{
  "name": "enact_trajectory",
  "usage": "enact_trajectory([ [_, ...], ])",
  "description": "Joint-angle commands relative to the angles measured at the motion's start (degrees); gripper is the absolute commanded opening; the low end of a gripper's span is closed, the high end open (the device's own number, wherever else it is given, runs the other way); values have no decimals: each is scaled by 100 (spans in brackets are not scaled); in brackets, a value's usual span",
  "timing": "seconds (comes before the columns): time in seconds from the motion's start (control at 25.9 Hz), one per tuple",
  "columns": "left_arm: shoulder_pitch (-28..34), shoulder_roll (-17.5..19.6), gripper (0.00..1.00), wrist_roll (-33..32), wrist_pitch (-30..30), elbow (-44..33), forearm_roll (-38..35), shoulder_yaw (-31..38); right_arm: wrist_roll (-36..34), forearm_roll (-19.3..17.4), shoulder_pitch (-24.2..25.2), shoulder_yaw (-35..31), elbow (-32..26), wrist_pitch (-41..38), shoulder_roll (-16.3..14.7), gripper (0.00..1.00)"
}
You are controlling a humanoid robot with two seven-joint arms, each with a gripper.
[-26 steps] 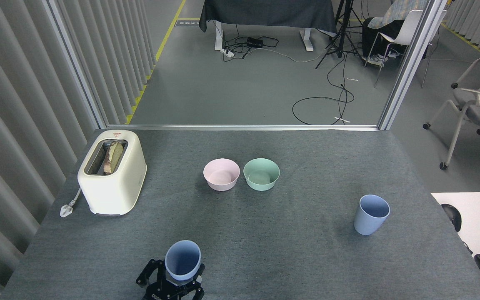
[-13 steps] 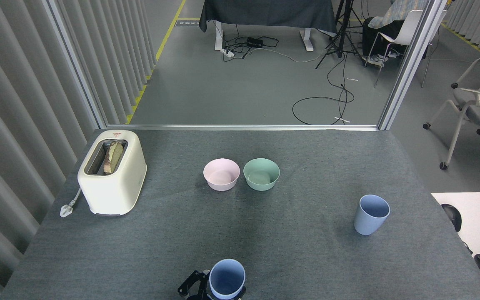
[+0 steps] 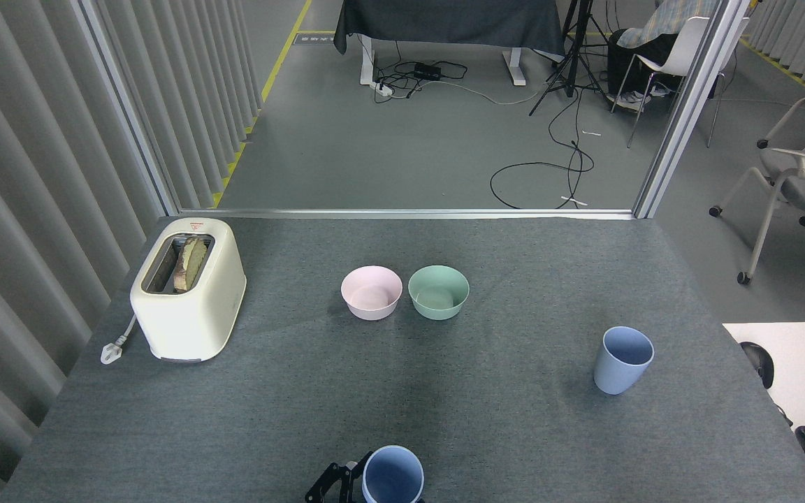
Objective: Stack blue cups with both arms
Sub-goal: 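Lower the cup onto the table and open the left gripper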
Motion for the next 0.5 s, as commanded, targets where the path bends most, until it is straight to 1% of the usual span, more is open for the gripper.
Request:
enact_trajectory([
  [0.0,9,32,100,9,-43,6,11,25,16,0,-6,2,0,0,0,100],
  [0.19,18,85,100,105,-34,50,20,227,16,0,3,2,0,0,0,100],
  [0.46,18,103,100,255,-8,85,29,332,16,0,-15,11,0,0,9,100],
])
